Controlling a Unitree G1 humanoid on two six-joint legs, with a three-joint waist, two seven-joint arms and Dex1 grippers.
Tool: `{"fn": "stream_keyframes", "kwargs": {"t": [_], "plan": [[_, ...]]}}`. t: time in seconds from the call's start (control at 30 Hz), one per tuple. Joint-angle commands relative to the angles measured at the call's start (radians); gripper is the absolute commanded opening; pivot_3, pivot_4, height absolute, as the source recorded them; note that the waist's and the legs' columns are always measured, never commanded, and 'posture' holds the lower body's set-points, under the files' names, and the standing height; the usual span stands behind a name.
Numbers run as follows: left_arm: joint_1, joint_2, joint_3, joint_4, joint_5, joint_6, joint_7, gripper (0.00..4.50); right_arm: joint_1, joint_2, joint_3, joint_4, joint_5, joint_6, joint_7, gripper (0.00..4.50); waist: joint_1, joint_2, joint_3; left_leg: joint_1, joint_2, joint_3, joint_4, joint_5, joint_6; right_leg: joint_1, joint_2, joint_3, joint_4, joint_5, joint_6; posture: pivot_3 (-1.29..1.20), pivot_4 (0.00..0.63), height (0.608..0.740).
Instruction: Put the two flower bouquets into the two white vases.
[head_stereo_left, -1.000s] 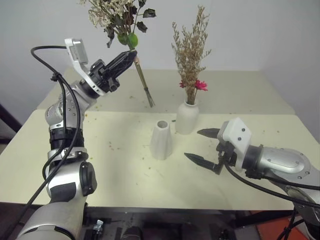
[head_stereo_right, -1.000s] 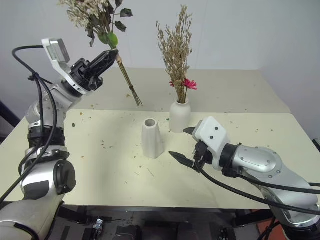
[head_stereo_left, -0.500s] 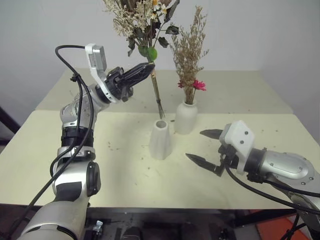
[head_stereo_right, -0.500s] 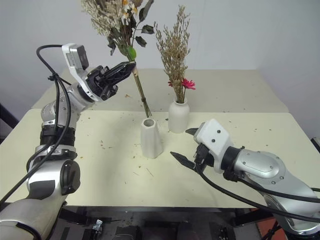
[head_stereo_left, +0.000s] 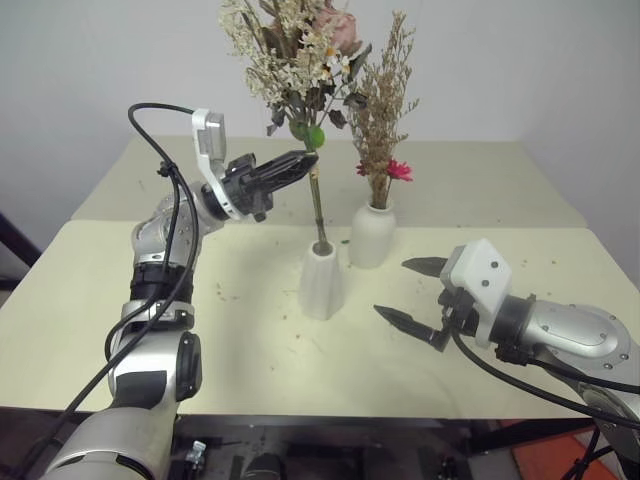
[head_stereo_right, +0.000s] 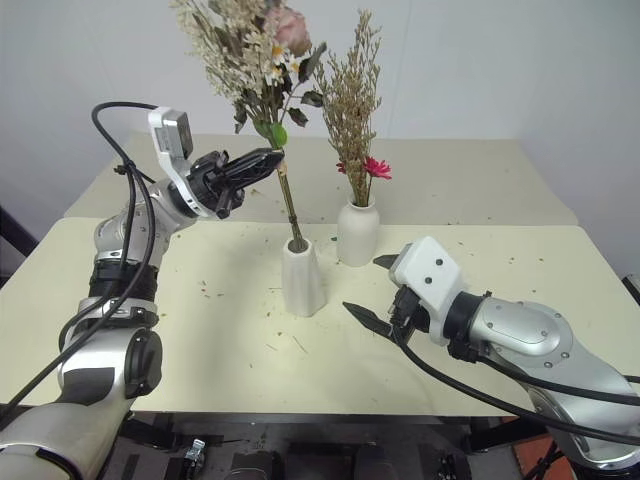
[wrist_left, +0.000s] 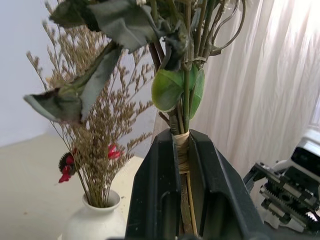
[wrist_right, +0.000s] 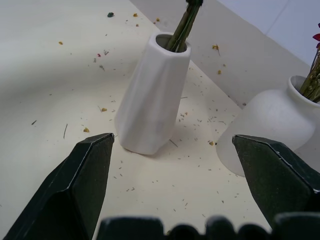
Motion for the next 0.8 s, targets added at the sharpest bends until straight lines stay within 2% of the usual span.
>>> {"fn": "stream_keyframes", "kwargs": {"t": [0.03, 0.27, 0.8], "plan": [[0.009, -0.018, -0.009, -0.002, 0.026, -0.077, 0.006, 0.12, -0.01, 0.0, -0.01, -0.013, -0.014, -0.013, -0.006, 4.5, 0.0, 0.0, 0.0, 0.0, 0.0, 0.0, 0.0, 0.0, 0.0, 0.0, 0.0, 0.0, 0.0, 0.0, 0.0, 0.0, 0.15, 0.74], [0.061, -0.036, -0.055, -0.003, 0.058, -0.15, -0.073, 0.12, -0.009, 0.009, -0.006, -0.002, -0.033, -0.025, -0.008, 4.5, 0.0, 0.0, 0.0, 0.001, 0.0, 0.0, 0.0, 0.0, 0.0, 0.001, 0.0, 0.0, 0.0, 0.0, 0.0, 0.0, 0.15, 0.74], [0.142, -0.02, -0.093, -0.091, 0.083, -0.191, -0.124, 0.12, -0.008, 0.017, 0.004, 0.015, -0.067, -0.039, 0.006, 4.5, 0.0, 0.0, 0.0, 0.001, 0.0, 0.0, 0.0, 0.0, 0.0, 0.001, 0.0, 0.0, 0.0, 0.0, 0.0, 0.0, 0.15, 0.74]]}}
